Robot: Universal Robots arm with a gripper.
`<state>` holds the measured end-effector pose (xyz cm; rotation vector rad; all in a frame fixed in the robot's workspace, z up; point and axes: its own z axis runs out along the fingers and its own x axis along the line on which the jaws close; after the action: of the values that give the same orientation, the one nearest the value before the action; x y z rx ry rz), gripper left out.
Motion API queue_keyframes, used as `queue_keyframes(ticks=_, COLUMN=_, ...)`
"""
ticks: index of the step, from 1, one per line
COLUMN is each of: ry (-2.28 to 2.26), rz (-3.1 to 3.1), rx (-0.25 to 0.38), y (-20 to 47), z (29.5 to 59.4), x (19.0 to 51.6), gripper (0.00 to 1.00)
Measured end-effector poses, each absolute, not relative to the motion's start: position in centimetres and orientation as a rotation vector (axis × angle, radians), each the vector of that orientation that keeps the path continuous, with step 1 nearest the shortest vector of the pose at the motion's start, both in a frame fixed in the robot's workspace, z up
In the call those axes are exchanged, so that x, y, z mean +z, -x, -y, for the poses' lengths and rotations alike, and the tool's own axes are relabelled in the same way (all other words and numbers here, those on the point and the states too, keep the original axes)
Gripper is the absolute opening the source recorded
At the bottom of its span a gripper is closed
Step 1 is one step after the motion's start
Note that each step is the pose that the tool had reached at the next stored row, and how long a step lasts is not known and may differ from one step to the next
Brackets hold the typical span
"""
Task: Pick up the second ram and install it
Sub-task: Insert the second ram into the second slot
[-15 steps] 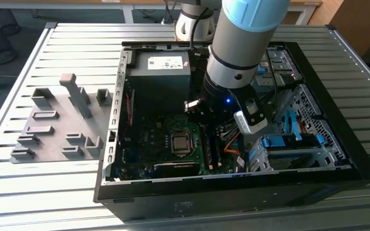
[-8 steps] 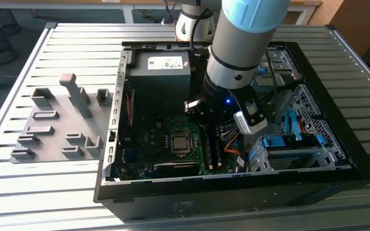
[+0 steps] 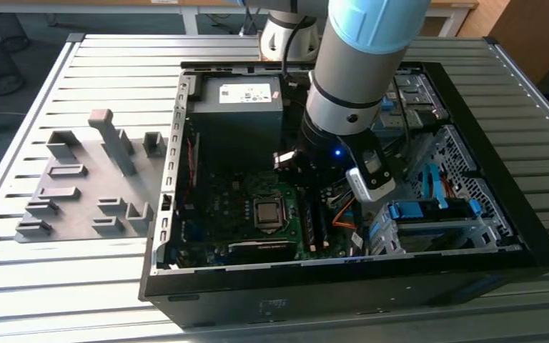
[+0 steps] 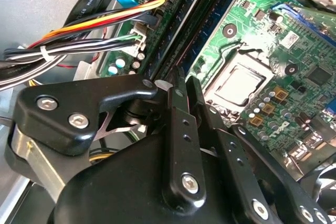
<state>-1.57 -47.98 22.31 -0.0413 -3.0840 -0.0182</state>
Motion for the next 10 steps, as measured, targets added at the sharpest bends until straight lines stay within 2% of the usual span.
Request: queue_keyframes(ticks=10, ry=0.041, rz=3.084, rx=-0.018, y=1.57, z=47.99, x=21.65, gripper=0.19)
